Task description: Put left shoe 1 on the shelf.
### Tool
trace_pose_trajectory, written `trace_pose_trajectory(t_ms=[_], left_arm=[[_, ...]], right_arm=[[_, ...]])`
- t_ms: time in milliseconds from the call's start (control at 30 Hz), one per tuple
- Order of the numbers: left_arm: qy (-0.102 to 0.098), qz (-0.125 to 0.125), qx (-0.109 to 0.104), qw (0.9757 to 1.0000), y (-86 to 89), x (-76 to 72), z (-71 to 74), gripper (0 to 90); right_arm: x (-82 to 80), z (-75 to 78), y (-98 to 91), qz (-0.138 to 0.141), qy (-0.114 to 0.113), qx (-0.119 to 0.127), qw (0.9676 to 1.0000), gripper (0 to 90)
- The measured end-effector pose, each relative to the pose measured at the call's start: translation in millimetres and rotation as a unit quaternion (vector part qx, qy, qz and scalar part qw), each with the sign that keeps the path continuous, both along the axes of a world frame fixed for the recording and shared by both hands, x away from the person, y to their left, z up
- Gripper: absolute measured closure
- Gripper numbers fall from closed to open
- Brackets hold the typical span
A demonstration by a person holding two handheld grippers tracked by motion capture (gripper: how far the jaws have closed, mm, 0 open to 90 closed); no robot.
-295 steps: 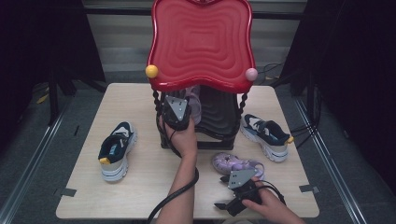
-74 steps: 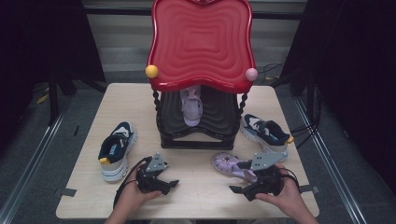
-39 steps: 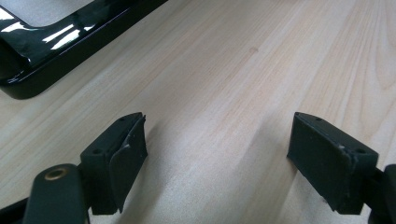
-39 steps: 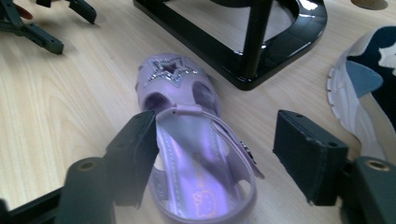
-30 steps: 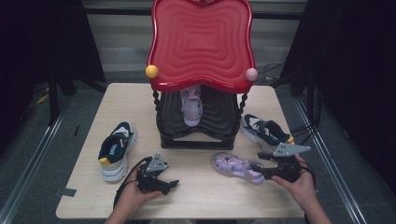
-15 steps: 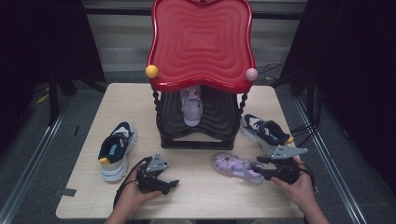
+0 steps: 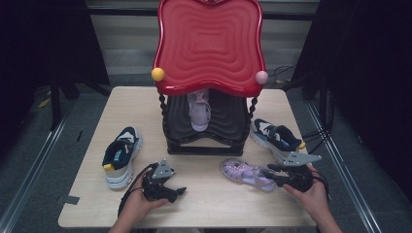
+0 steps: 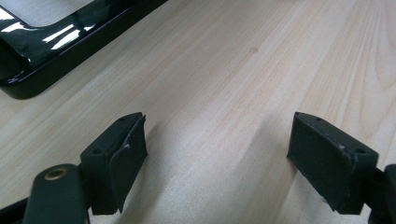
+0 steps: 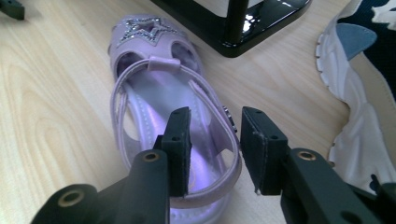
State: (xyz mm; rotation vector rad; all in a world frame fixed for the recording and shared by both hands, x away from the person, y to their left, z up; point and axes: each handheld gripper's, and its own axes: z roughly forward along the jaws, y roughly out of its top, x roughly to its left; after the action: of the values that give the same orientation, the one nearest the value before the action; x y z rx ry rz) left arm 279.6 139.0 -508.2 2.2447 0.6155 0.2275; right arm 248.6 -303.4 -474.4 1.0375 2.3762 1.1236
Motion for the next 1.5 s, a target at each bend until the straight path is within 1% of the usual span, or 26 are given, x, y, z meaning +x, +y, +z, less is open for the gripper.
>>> trace_pose_trajectory(t_ms=[33, 100, 167, 200, 367, 400, 467, 567, 600, 667, 733, 767, 800, 833, 867, 967, 1000, 1033, 1100, 1200, 1267, 1300, 1333, 1400, 1467, 1500], left_arm=[[-0.001, -0.002, 0.003, 1.0000, 0.4, 0.3, 0.3, 18.7], [0.000, 0.001, -0.001, 1.0000, -0.1, -0.1, -0.1, 18.7], [0.000, -0.002, 0.003, 1.0000, 0.3, 0.3, 0.2, 18.7], [0.000, 0.000, 0.000, 1.0000, 0.0, 0.0, 0.0, 18.7], [0.000, 0.000, 0.001, 1.0000, 0.1, 0.1, 0.0, 18.7], [-0.001, -0.002, 0.003, 1.0000, 0.4, 0.3, 0.2, 18.7], [0.000, 0.000, 0.001, 1.0000, 0.1, 0.1, 0.1, 18.7], [0.000, 0.000, 0.000, 1.0000, 0.0, 0.0, 0.0, 18.7], [0.000, 0.000, 0.000, 1.0000, 0.0, 0.0, 0.0, 18.7], [0.000, 0.000, 0.000, 1.0000, 0.1, 0.0, 0.0, 18.7], [0.000, 0.000, 0.000, 1.0000, 0.0, 0.0, 0.0, 18.7], [0.000, -0.001, 0.001, 1.0000, 0.1, 0.1, 0.1, 18.7], [-0.001, -0.002, 0.003, 1.0000, 0.3, 0.3, 0.2, 18.7], [0.000, -0.001, 0.001, 1.0000, 0.1, 0.1, 0.1, 18.7], [0.000, 0.000, 0.001, 1.0000, 0.1, 0.1, 0.1, 18.7], [0.000, 0.000, 0.001, 1.0000, 0.1, 0.1, 0.1, 18.7], [0.000, 0.000, 0.000, 1.0000, 0.0, 0.0, 0.0, 18.7], [-0.001, -0.003, 0.004, 1.0000, 0.5, 0.4, 0.4, 18.7], [0.000, 0.000, 0.000, 1.0000, 0.0, 0.1, 0.0, 18.7], [0.000, -0.002, 0.003, 1.0000, 0.3, 0.3, 0.2, 18.7], [0.000, -0.001, 0.001, 1.0000, 0.1, 0.1, 0.1, 18.7], [0.000, -0.002, 0.003, 1.0000, 0.4, 0.3, 0.3, 18.7], [0.000, 0.000, 0.000, 1.0000, 0.0, 0.1, 0.1, 18.7], [0.000, -0.002, 0.003, 1.0000, 0.3, 0.3, 0.3, 18.7], [0.000, -0.002, 0.003, 1.0000, 0.4, 0.3, 0.3, 18.7], [0.000, 0.000, 0.000, 1.0000, 0.0, 0.0, 0.0, 18.7]], right_arm=[[0.8, -0.3, -0.2, -0.001, -0.003, 0.000, 1.0000, 66.6], [1.2, -0.3, -0.5, -0.003, -0.008, -0.004, 1.0000, 70.3], [0.7, 0.9, -0.3, -0.003, -0.013, -0.010, 0.9999, 74.7], [0.5, 1.8, -0.1, 0.001, -0.014, -0.012, 0.9998, 75.6], [-1.9, 5.1, 2.0, 0.004, -0.013, -0.024, 0.9996, 78.6], [-2.6, 5.4, 1.6, 0.004, -0.011, -0.022, 0.9997, 78.7], [-4.4, 5.7, 0.2, -0.001, -0.003, -0.015, 0.9999, 78.6], [-9.3, 6.3, -1.9, -0.012, 0.009, 0.013, 0.9998, 77.9], [-11.3, 6.6, -2.1, -0.011, 0.011, 0.015, 0.9998, 77.8], [-15.1, 7.9, -1.3, -0.011, 0.008, 0.009, 0.9999, 78.4], [-17.4, 9.5, -1.8, -0.008, 0.005, 0.020, 0.9998, 80.9], [-18.2, 10.0, -1.9, -0.010, 0.003, 0.025, 0.9996, 79.4], [-18.5, 9.6, -1.7, -0.010, -0.003, 0.023, 0.9997, 77.0], [-18.5, 8.2, -0.8, -0.012, -0.006, 0.008, 0.9999, 76.4], [-17.9, 6.9, -0.2, -0.010, -0.007, 0.004, 0.9999, 75.4], [-15.5, 3.8, 1.3, -0.006, -0.019, 0.006, 0.9998, 71.4], [-14.9, 3.5, 1.8, -0.005, -0.026, 0.005, 0.9996, 71.0], [-14.4, 3.3, 2.2, -0.006, -0.033, 0.003, 0.9994, 69.6], [-13.0, 2.0, 3.3, -0.004, -0.038, -0.001, 0.9993, 68.3], [-10.1, -3.2, 6.5, 0.004, -0.040, -0.005, 0.9992, 65.5], [-8.2, -5.1, 8.6, 0.004, -0.044, -0.008, 0.9990, 65.2], [-6.9, -5.5, 9.3, 0.006, -0.046, -0.006, 0.9989, 65.1], [-5.9, -5.8, 10.1, 0.005, -0.048, -0.004, 0.9988, 65.2], [-3.5, -6.4, 12.1, 0.010, -0.049, -0.001, 0.9988, 65.7], [-2.0, -6.8, 14.4, 0.010, -0.050, -0.006, 0.9987, 66.4], [-1.3, -7.2, 15.2, 0.014, -0.049, -0.005, 0.9987, 66.7]])
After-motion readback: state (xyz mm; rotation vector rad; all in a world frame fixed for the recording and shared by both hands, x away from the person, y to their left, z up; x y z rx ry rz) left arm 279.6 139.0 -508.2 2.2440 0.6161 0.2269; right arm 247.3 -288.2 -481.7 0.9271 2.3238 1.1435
